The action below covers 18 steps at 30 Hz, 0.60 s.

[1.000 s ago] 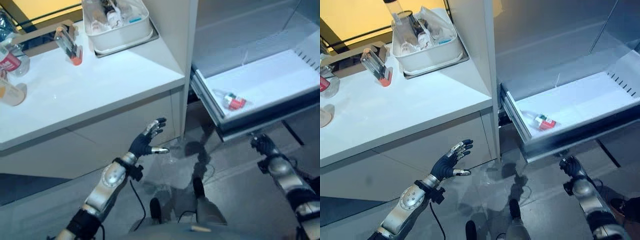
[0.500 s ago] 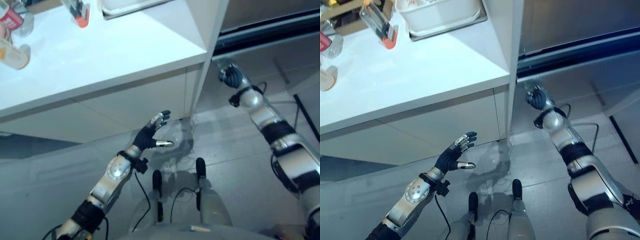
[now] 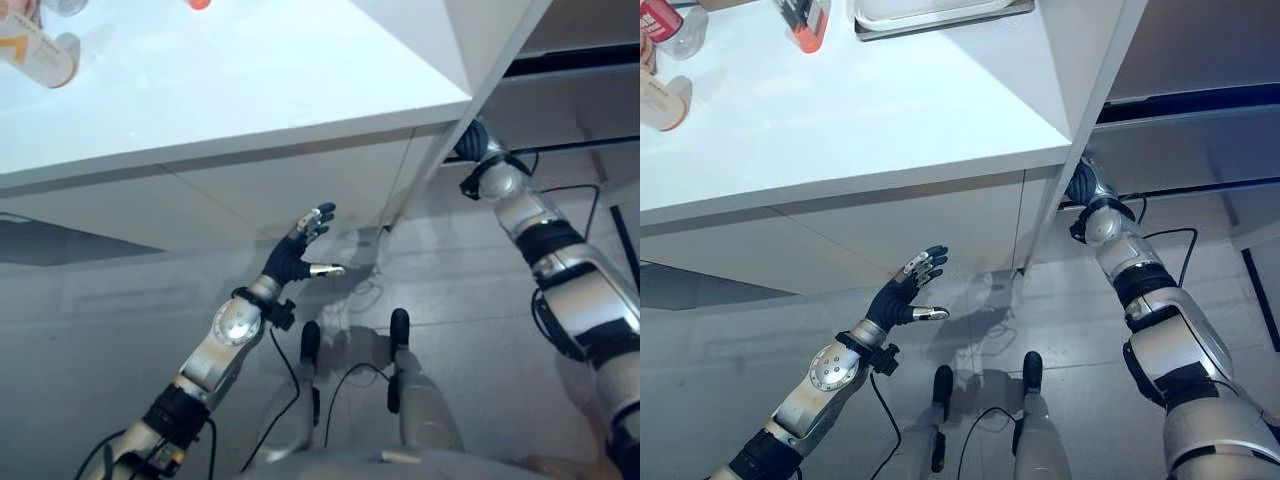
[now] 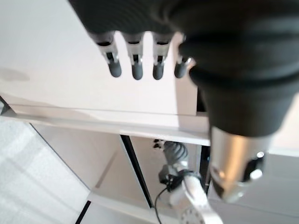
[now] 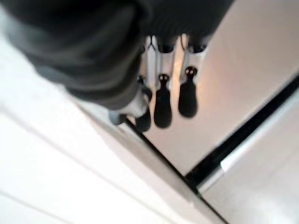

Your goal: Take the drinks into the refrigerator

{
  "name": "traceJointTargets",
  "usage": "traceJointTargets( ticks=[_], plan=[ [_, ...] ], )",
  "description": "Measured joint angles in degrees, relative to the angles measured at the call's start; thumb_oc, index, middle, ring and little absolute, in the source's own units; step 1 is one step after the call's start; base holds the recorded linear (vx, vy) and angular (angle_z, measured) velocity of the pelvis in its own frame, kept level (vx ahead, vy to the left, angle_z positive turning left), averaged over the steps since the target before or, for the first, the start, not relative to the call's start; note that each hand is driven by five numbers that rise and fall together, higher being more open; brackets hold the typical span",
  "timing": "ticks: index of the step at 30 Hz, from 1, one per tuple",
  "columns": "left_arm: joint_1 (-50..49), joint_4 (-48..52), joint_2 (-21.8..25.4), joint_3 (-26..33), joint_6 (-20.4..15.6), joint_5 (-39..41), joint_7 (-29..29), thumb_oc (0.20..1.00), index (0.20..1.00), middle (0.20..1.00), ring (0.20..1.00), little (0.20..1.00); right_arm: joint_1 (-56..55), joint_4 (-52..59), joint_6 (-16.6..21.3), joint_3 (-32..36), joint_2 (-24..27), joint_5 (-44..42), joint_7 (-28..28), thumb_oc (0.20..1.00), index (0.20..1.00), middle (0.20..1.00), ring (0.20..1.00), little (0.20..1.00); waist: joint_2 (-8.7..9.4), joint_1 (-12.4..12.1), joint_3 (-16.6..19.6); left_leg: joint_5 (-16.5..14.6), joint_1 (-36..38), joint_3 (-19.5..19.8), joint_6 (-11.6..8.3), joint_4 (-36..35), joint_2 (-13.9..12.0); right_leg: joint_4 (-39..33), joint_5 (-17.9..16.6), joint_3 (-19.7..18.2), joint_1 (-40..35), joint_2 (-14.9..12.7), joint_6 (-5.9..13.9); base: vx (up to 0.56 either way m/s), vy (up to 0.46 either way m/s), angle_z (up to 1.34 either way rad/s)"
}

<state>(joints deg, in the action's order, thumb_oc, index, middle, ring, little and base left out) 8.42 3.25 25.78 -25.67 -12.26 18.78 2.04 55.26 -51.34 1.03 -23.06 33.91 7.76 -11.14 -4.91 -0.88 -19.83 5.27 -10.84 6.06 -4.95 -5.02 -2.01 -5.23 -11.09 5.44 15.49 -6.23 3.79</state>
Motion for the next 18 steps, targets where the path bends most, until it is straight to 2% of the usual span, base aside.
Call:
traceJointTargets(
  ticks=[5,9,11,14,18],
  plan=[
    [0.18,-0.03,-0.49,0.49,-0.13,-0.04,-0.57,1.000,1.000,1.000,1.000,1.000,-13.04,8.02,1.80,6.05,-0.25,-3.08,-0.66,1.000,1.000,1.000,1.000,1.000,0.07,0.05,-0.39,-0.02,0.12,0.12,0.00,0.01,0.06,0.01,0.26,-0.02,-0.19,-0.04,0.08,0.00,0.001,0.01],
    [0.14,-0.06,-0.68,2.88,-0.44,-0.03,-0.55,1.000,1.000,1.000,1.000,1.000,-27.45,11.93,3.91,11.45,-5.40,-6.88,-0.30,1.000,1.000,1.000,1.000,1.000,0.21,0.03,-0.74,-0.05,0.44,-0.02,0.01,0.00,0.07,0.01,0.38,-0.19,-0.63,-0.08,0.13,0.00,0.000,0.00],
    [-0.31,-1.25,-0.81,4.05,-0.56,-0.04,-0.55,1.000,1.000,1.000,1.000,1.000,-34.37,11.11,3.89,12.02,-7.34,-9.06,-0.19,1.000,1.000,1.000,1.000,1.000,0.38,0.31,-0.89,-0.38,1.76,-0.32,0.15,0.00,0.08,0.00,0.53,-0.25,-1.77,-0.09,0.21,0.01,-0.017,-0.06],
    [-1.89,-5.96,-1.68,5.19,-0.93,0.03,-0.48,1.000,1.000,1.000,1.000,1.000,-40.57,7.78,4.82,13.87,-9.72,-10.79,0.45,1.000,1.000,1.000,1.000,1.000,1.01,2.25,-1.07,-0.71,3.66,-1.07,0.27,-0.02,0.17,-0.01,1.07,-1.08,-3.29,-0.15,0.69,0.01,-0.034,-0.10],
    [-4.02,-16.13,-5.78,7.33,-0.89,0.04,-0.22,1.000,1.000,1.000,1.000,1.000,-44.78,2.47,6.22,17.27,-12.19,-13.15,1.56,1.000,1.000,1.000,1.000,1.000,1.66,4.56,-0.87,-1.44,5.36,-1.69,0.47,-0.03,-0.19,-0.02,1.15,-1.83,-4.56,0.15,0.60,0.04,-0.030,-0.13]
  ],
)
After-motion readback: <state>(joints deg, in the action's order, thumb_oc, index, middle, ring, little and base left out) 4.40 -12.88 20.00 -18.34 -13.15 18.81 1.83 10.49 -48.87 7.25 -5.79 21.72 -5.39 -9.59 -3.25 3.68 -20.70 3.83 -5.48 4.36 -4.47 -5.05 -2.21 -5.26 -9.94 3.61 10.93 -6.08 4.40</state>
